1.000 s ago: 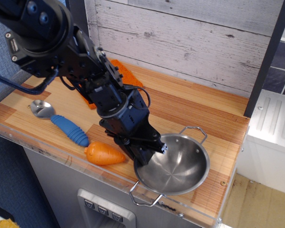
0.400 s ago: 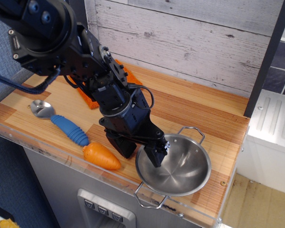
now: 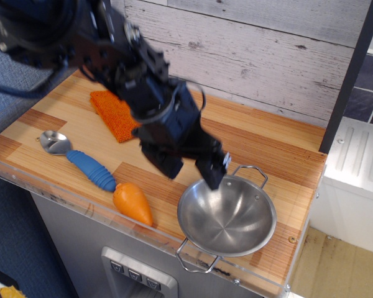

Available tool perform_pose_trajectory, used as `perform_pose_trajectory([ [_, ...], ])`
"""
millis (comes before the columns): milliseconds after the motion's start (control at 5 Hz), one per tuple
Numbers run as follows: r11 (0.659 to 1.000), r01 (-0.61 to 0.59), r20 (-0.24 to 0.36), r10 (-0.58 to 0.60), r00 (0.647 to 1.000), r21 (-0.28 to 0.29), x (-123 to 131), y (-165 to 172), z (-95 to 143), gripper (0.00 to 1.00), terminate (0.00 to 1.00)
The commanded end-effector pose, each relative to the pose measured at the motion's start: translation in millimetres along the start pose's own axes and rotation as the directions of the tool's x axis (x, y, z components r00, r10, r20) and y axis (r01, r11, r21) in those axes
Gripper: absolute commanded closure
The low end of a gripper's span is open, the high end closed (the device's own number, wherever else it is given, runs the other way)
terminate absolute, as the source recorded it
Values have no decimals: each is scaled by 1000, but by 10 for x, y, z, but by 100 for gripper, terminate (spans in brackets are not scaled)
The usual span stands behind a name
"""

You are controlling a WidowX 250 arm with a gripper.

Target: Put the pot on the bottom-right corner of the counter.

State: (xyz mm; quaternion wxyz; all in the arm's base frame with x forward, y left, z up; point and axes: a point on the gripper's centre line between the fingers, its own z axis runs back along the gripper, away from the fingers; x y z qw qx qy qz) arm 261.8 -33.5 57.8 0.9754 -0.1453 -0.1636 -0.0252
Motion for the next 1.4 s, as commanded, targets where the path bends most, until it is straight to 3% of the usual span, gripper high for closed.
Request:
perform_pose_trajectory([
  [0,1000,2,165,2,986,-20,319,-105,638,0,0],
  [400,1000,0,287,9,958,-31,442,-231,1050,0,0],
  [1000,1000,0,287,9,958,-31,442,-231,1050,0,0],
  [1200,1000,0,287,9,958,-31,442,-231,1050,0,100],
])
